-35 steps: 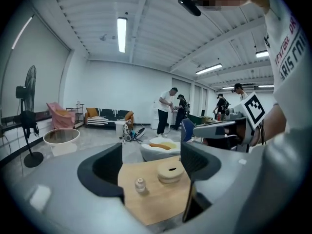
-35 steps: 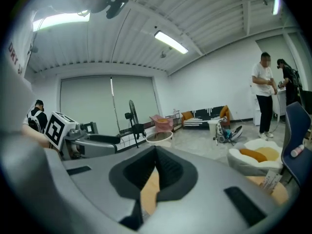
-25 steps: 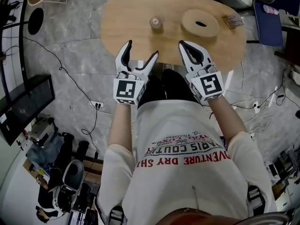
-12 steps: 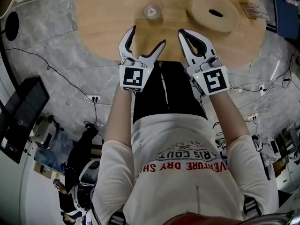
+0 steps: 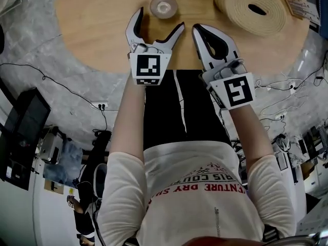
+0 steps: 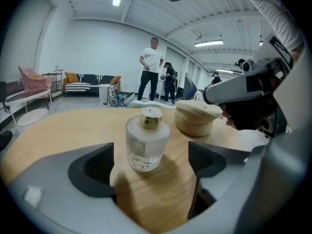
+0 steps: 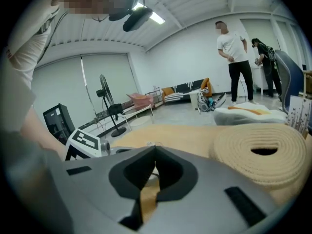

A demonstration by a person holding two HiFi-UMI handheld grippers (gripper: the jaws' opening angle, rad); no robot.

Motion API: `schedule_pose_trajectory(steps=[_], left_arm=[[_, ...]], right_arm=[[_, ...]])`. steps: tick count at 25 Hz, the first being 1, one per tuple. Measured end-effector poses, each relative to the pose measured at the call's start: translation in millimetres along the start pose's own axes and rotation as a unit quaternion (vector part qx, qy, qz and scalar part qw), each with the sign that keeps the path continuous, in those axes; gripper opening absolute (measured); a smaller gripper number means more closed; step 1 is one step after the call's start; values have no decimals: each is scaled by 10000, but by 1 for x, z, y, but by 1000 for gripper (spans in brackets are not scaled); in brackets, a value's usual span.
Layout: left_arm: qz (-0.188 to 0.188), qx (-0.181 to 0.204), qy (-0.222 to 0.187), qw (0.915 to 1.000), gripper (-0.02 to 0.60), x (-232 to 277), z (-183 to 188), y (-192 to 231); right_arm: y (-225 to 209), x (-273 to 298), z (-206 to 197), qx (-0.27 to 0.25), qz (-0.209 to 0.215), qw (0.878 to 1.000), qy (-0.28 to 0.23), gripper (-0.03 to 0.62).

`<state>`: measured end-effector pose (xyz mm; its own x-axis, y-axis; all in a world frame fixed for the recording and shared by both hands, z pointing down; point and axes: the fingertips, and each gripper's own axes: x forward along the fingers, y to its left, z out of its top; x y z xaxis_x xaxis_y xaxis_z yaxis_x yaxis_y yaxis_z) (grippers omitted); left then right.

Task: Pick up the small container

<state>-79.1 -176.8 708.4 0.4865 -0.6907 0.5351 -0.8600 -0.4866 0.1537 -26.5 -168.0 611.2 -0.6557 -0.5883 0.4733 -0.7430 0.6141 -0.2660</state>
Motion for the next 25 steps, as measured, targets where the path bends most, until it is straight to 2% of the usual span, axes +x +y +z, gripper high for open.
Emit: schedule_pose_trajectory(steps=[5,11,16,17,18,19,25], left_arm=[[-56,188,-126,9997,462,28,5,3],[84,507,-393,9979,460,39,20,4],[37,799,-340,9962,454,47,21,5],[53,811,-361,9960,441,46,22,6],[87,809,-381,9960,377,46,23,8],[109,806,-394,9959,347,46,24,10],[60,916,-359,9951,342,47,25,7]], right_arm=[[-6,6,-9,144,-117,9998,64,-5],[-10,11,-8,354,-317,9989,-33,-5],[-18,11,-14,422,-435,9982,-1,-5],[-20,11,-16,437,-466,9980,8,-5],[-22,10,-17,456,-501,9977,12,-5],[-25,10,-19,479,-538,9974,15,-4],[-33,8,-24,575,-646,9962,37,-5]])
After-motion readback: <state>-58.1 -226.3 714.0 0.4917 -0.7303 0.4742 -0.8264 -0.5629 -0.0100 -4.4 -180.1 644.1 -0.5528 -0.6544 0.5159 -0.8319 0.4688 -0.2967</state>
